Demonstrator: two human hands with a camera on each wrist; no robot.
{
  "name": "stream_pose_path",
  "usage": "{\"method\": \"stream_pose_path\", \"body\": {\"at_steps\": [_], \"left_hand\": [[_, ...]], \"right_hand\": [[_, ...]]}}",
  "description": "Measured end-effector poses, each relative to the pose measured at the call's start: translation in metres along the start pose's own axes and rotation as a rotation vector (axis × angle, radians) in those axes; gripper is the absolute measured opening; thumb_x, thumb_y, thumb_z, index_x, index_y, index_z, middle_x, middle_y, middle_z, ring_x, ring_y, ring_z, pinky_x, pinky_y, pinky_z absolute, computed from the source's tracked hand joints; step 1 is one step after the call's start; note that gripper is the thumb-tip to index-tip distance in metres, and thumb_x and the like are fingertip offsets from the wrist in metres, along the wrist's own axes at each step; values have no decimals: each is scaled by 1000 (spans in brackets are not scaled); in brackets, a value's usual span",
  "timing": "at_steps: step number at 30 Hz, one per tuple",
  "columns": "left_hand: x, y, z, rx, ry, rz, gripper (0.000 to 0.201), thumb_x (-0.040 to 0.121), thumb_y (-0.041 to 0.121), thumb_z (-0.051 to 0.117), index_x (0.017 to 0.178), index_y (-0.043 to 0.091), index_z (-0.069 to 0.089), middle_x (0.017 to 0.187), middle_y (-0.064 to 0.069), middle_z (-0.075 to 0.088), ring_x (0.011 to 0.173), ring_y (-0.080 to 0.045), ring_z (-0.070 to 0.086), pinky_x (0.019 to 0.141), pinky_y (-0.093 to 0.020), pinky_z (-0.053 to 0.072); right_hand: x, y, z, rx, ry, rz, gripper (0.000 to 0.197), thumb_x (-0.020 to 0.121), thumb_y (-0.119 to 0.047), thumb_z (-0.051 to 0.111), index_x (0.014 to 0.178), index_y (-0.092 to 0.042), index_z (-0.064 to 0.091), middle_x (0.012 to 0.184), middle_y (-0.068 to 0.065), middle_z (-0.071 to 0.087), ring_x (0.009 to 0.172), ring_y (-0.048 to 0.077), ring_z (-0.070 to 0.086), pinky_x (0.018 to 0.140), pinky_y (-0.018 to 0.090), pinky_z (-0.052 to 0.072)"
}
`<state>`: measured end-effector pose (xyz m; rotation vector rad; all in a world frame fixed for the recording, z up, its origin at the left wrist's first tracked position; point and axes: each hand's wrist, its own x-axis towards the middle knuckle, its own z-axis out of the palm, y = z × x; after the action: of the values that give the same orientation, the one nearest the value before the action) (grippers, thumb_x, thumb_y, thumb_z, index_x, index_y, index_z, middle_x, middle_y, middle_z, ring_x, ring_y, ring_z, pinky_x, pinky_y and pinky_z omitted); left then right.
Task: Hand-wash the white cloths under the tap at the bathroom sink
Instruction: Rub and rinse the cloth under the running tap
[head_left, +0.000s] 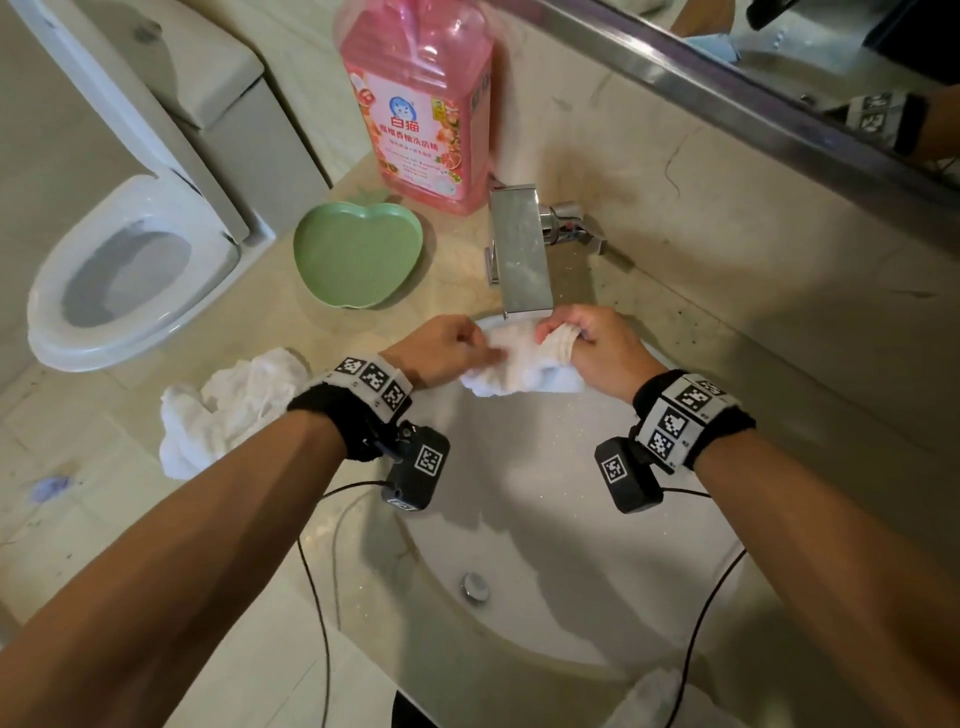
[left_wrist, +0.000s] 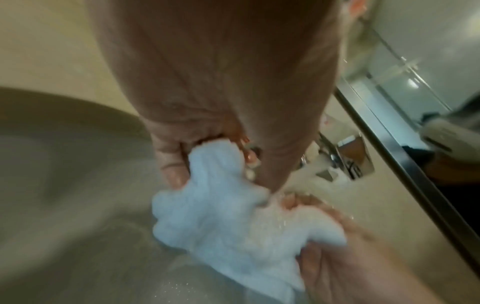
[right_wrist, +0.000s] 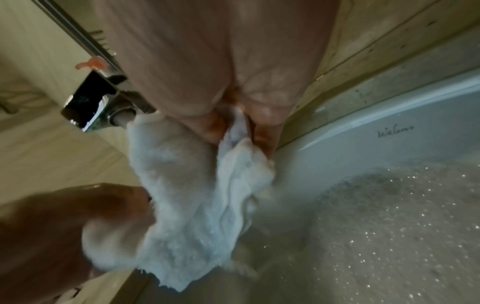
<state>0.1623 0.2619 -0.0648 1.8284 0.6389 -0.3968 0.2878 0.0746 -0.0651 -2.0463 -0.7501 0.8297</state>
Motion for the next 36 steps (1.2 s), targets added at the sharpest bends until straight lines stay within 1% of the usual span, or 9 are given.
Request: {"method": "stream_pose_path", "body": {"at_steps": [5, 9, 13, 18, 22, 25, 29, 32, 36], "left_hand": [[6, -10, -11, 137, 107, 177, 41, 73, 4, 74, 106, 19, 54, 99, 7, 57, 88, -13, 57, 68, -9, 42], [-3, -16, -22, 29, 111, 283, 40, 73, -4, 71, 105, 14, 56, 102, -1, 59, 75, 4, 57, 66, -13, 48], [-7, -26, -30, 231, 88, 194, 53, 71, 17, 79, 110, 25, 45, 107, 6, 54, 100, -16, 57, 85, -31, 49], [8, -15, -10, 266, -35, -30, 71, 65, 38, 87, 119, 23, 44, 102, 10, 59, 92, -11, 61, 78, -26, 48], [33, 4, 16, 356, -113, 47, 54, 76, 22, 75, 128, 15, 59, 120, -7, 66, 105, -19, 63, 90, -22, 51], [44, 14, 29, 366, -90, -4, 59, 87, 20, 71, 141, 12, 47, 140, -9, 54, 121, -23, 55, 101, -25, 43], [46, 19, 33, 547, -12, 158, 38, 91, 17, 63, 127, 6, 58, 126, -15, 61, 118, -32, 57, 102, -40, 46], [38, 20, 26, 488, 52, 361, 49, 83, 21, 73, 129, 13, 58, 126, -10, 60, 116, -28, 57, 101, -36, 47], [19, 15, 8, 606, 102, 541, 73, 66, 22, 84, 131, 11, 52, 124, -12, 54, 114, -30, 52, 90, -30, 44]], "right_hand": [[1, 1, 1, 308, -148, 184, 32, 74, -26, 67, 106, -24, 70, 108, -7, 69, 97, 7, 64, 80, 24, 51], [13, 6, 22, -54, -64, 130, 57, 78, -10, 73, 128, -15, 46, 113, 5, 61, 99, 24, 62, 78, 30, 52], [24, -2, 35, -114, 3, 102, 25, 81, -10, 64, 104, -21, 64, 86, -3, 65, 85, 19, 64, 68, 21, 46], [25, -14, 30, -116, 108, -1, 29, 77, -12, 74, 106, -7, 69, 100, 11, 70, 93, 28, 67, 78, 38, 57], [14, 1, 13, -229, 208, -166, 18, 73, 3, 73, 81, -6, 58, 86, 2, 58, 75, 22, 55, 62, 17, 40], [3, 17, 3, -223, 176, -177, 28, 69, -1, 71, 83, -19, 55, 93, -1, 51, 82, 19, 51, 64, 20, 31], [-7, 24, -4, 85, -32, 113, 63, 62, -33, 72, 114, -35, 38, 114, -14, 53, 90, -2, 58, 74, 9, 45], [-2, 22, -2, 222, -162, 202, 95, 66, -24, 77, 142, -40, 23, 132, -11, 52, 106, 15, 63, 87, 34, 56], [11, 7, 18, 114, -224, 169, 52, 72, -17, 78, 115, -37, 55, 104, -12, 68, 95, -5, 64, 77, 14, 53]]}}
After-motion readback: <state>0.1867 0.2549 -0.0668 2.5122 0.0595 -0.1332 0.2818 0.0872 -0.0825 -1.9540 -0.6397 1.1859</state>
